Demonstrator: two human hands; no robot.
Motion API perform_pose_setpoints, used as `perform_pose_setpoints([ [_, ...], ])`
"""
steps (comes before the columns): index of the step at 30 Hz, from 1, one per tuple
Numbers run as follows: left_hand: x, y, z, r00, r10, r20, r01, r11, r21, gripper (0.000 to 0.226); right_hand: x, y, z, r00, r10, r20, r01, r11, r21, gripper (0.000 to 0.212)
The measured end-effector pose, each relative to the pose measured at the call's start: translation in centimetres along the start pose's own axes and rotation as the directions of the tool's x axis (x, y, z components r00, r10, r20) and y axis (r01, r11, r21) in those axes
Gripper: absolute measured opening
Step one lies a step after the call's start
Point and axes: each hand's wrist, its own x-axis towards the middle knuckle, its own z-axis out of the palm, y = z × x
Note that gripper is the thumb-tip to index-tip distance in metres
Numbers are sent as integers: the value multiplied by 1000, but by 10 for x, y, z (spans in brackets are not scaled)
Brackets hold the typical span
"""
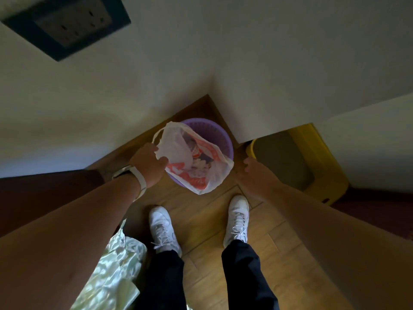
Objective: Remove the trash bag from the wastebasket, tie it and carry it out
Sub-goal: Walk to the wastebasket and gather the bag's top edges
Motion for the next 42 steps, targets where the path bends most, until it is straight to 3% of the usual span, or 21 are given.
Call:
perform_pose_setpoints([
  [2, 18, -6, 14, 999, -50, 0, 50, 998, -30, 62, 28, 8, 15, 999, 32, 13, -32, 999, -9, 47],
  [5, 31, -8, 27, 957, -261, -128, 253, 965, -73, 59, 66, 17, 35, 998, 59, 20, -58, 998, -9, 46],
  [7, 40, -11, 33, 943, -302, -140, 298, 953, -46, 56, 87, 22, 46, 996, 82, 24, -83, 996, 27, 43],
  [10, 54, -18, 37, 988, -107, -111, 108, 994, 2, 34, 114, 30, 58, 995, 100, 1, -100, 990, 105, 43],
  [13, 59, -17, 44, 987, -26, -158, 24, 1000, -12, 29, 132, 36, 68, 995, 95, -4, -93, 983, 157, 43],
  [17, 50, -5, 46, 972, -21, -236, -12, 990, -138, 34, 139, 39, 73, 994, 106, 10, -107, 981, 163, 30],
  [21, 32, 6, 47, 965, -113, -238, 24, 937, -348, 40, 136, 49, 78, 995, 102, -2, -100, 982, 159, 18],
  [25, 20, 11, 55, 958, -79, -275, -46, 906, -420, 33, 118, 45, 80, 955, 213, 207, -287, 840, 460, 14],
  [28, 15, 16, 53, 958, -132, -255, -44, 810, -585, 28, 106, 47, 87, 937, 287, 199, -348, 799, 491, 9],
  [32, 8, 18, 37, 942, -155, -299, -50, 813, -580, 35, 80, 47, 88, 920, 327, 216, -392, 765, 511, 33],
  [34, 5, 22, 23, 924, -152, -350, -88, 808, -583, 33, 63, 40, 82, 933, 300, 198, -360, 765, 534, 34],
  [36, 1, 27, 10, 925, -114, -363, -127, 808, -576, 28, 43, 30, 72, 970, 227, 86, -236, 805, 544, 30],
  [39, -6, 34, -3, 952, 26, -304, -189, 833, -520, 19, 16, 11, 49, 989, 145, 11, -128, 835, 536, 19],
  [42, -10, 35, -11, 961, 144, -237, -236, 875, -422, 9, 7, -10, 27, 994, 109, -4, -91, 844, 529, 20],
])
